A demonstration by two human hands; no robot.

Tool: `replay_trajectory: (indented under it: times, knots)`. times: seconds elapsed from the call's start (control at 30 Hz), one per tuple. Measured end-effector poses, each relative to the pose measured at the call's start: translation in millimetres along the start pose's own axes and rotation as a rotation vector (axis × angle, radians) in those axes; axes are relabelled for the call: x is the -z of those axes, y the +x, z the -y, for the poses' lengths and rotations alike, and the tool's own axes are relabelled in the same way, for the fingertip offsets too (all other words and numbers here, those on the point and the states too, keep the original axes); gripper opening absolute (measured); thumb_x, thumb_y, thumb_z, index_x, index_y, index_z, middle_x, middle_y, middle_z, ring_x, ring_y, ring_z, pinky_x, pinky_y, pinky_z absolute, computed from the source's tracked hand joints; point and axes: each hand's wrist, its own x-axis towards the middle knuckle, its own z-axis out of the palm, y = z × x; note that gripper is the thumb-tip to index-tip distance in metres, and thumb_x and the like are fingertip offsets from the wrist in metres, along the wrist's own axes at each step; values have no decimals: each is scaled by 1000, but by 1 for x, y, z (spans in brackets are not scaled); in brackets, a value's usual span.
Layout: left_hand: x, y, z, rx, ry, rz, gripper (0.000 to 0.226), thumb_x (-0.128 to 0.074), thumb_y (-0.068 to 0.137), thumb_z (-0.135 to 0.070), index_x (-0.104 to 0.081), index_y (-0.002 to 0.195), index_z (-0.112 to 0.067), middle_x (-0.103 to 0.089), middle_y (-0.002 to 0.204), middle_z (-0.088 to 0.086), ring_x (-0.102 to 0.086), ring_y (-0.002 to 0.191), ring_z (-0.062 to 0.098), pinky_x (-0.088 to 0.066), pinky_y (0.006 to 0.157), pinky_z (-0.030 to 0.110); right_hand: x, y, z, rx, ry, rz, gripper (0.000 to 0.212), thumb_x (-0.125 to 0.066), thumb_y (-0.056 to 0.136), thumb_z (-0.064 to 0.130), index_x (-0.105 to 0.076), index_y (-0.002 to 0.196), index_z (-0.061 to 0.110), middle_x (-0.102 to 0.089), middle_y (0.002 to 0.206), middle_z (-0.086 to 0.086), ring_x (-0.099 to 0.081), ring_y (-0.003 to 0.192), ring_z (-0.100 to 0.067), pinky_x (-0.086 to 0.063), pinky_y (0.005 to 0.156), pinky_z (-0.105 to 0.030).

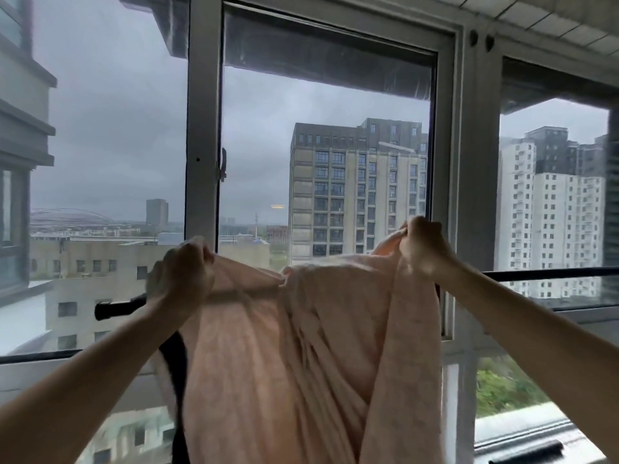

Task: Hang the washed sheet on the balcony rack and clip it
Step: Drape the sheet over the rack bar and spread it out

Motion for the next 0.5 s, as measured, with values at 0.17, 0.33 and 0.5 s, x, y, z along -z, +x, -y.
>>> replay_trajectory:
  times: [0.17, 0.33, 0.5]
  knots:
    - [-5, -14, -37, -284, -125, 301, 22, -61, 82, -4, -69, 98, -18, -70, 103, -2, -65, 85, 14, -52, 71, 28, -13, -22, -2, 237, -104, 423, 16, -47, 90, 22, -62, 97, 20, -60, 98, -3, -57, 93, -21, -45, 78, -29]
    - [-18, -18, -61, -347, -244, 434, 13, -63, 85, -22, -73, 93, -18, -72, 87, -2, -66, 78, 10, -58, 76, 34, -25, -31, -5, 435, -57, 403, 30, -58, 88, 35, -62, 116, 27, -53, 119, -3, -45, 113, -21, -33, 97, -36]
    - [-26, -18, -54, -347, -251, 399, 12, -69, 86, -27, -69, 92, -17, -70, 87, -2, -64, 76, 8, -57, 76, 33, -36, -39, 3, 560, 60, 297, 23, -61, 92, 33, -64, 112, 22, -58, 102, 5, -53, 98, -15, -39, 80, -29]
